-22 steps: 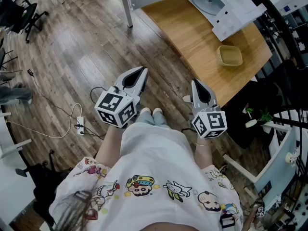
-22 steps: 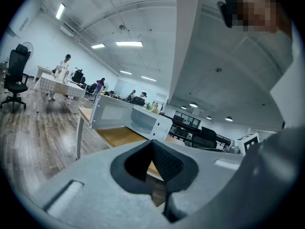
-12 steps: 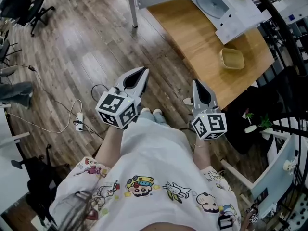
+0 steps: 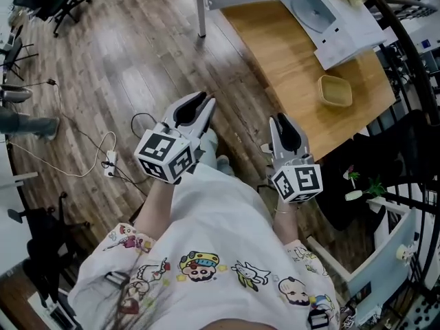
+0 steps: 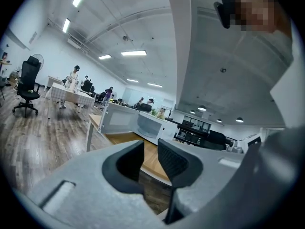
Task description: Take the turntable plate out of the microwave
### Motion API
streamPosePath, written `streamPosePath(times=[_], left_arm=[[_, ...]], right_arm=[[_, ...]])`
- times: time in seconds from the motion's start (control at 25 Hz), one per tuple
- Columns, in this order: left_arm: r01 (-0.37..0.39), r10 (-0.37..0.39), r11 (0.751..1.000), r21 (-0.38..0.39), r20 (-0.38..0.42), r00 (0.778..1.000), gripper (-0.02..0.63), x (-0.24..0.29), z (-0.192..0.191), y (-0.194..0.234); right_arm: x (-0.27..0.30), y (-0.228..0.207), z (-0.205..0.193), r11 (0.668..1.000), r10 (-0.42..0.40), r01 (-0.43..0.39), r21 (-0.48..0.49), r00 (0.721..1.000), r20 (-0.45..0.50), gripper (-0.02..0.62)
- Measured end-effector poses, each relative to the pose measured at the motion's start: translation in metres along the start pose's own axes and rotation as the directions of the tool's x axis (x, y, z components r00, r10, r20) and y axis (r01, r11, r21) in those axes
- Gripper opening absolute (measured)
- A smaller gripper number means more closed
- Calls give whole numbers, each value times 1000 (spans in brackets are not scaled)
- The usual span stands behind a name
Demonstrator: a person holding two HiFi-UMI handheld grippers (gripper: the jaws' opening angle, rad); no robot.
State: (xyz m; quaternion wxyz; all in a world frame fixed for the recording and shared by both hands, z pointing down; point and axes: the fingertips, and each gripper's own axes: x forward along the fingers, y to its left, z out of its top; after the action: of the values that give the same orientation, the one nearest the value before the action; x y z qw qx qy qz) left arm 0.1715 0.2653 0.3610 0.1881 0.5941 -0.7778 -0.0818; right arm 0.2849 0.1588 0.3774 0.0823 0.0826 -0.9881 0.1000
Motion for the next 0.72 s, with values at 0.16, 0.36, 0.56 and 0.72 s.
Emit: streamPosePath(times=[0.16, 0.36, 0.56, 0.72], left_arm=[[-33, 33, 999, -8, 13, 999, 103, -4, 2, 11], [-44, 44, 999, -21, 11, 999, 135, 5, 6, 31], [-33, 34, 999, -38, 7, 999, 161, 29, 16, 62], [-23, 23, 998, -50, -5, 1000, 177, 60, 32, 94]], right_arm=[[8, 0, 1, 1000, 16, -16, 2, 1000, -1, 107], [28, -5, 4, 1000, 16, -16, 11, 1000, -2, 138], [63, -12, 8, 1000, 11, -11, 20, 1000, -13, 158], [105, -25, 18, 1000, 0, 1, 27, 1000, -21, 170]])
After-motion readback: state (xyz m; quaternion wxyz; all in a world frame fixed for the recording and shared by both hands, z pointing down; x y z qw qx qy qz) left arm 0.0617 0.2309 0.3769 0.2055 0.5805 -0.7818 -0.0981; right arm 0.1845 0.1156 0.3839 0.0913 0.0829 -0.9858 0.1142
